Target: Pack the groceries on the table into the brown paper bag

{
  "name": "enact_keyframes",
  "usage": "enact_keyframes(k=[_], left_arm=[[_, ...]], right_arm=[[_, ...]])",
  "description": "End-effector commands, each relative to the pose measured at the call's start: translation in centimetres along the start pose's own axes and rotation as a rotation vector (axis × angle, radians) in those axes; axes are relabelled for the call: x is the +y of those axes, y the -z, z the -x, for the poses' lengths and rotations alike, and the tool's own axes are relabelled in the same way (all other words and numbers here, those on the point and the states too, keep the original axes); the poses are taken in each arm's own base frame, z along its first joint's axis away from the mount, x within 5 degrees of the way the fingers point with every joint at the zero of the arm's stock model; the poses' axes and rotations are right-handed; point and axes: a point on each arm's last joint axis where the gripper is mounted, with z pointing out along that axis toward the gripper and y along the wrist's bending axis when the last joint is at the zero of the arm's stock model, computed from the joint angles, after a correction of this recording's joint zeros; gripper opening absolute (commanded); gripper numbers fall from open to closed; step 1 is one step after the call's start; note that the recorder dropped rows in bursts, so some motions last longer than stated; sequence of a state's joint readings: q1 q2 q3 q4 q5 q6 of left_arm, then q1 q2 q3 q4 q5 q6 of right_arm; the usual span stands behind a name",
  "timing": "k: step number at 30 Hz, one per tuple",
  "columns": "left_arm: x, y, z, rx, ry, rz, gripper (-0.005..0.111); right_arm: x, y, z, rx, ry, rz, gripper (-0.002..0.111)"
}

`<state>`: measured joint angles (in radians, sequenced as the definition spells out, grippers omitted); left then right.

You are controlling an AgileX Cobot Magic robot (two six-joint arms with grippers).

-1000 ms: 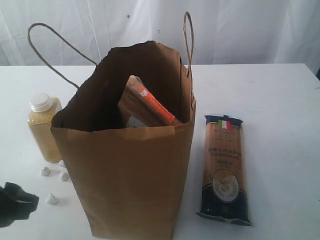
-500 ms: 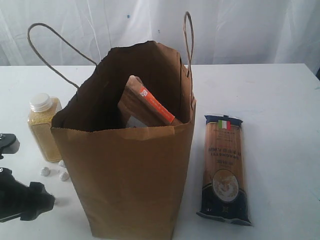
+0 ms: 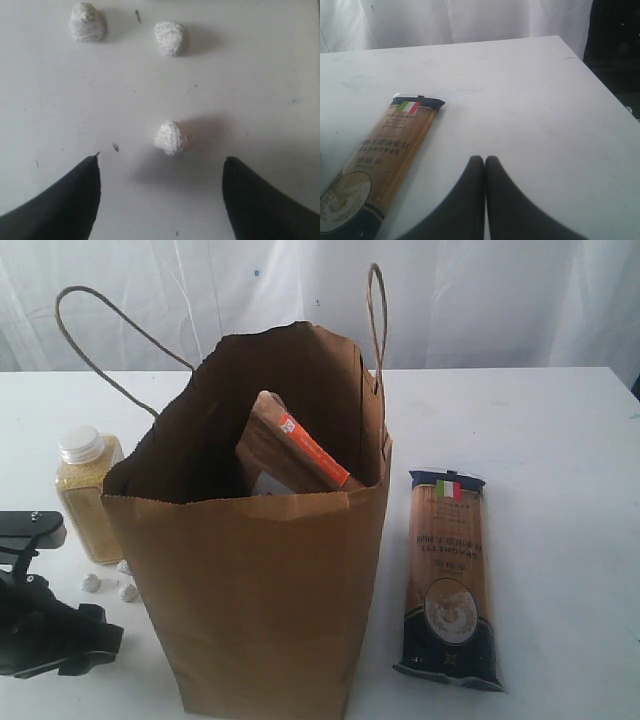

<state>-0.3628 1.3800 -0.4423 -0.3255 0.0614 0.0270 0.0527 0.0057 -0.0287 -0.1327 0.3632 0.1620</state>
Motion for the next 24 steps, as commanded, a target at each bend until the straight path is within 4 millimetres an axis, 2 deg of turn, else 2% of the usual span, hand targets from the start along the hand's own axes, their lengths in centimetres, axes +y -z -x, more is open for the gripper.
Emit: enact_keyframes(k=[1,5,10,16,18,24], left_arm=[[0.1,-0.8,0.1,0.012,0.003,0.011,0.070],[0.3,-1.6,-0.2,0.046,0.007,0.023,0.069],[0.3,-2.4,0.1,0.062,-0.005,0.029,0.060],[0.3,-2.9,0.0,0.125,-0.011,0.023,0.057],[0.3,-3.0,-0.2,0.143,-0.010,0.021,0.050],[0.2,-3.0,-0.4,0.169,-0.011,0.017,0.003]], right_arm=[[0.0,0.0,0.0,-0.012,0.011,-0.003,0.000],[0.0,0.0,0.0,-0.012,0.011,-0.003,0.000],[0.0,0.0,0.0,-0.010,0.011,-0.004,0.000],[0.0,0.0,0.0,-0.010,0.011,-0.004,0.000],[0.0,0.0,0.0,-0.010,0.011,-0.004,0.000],[0.0,0.0,0.0,-0.010,0.011,-0.004,0.000]])
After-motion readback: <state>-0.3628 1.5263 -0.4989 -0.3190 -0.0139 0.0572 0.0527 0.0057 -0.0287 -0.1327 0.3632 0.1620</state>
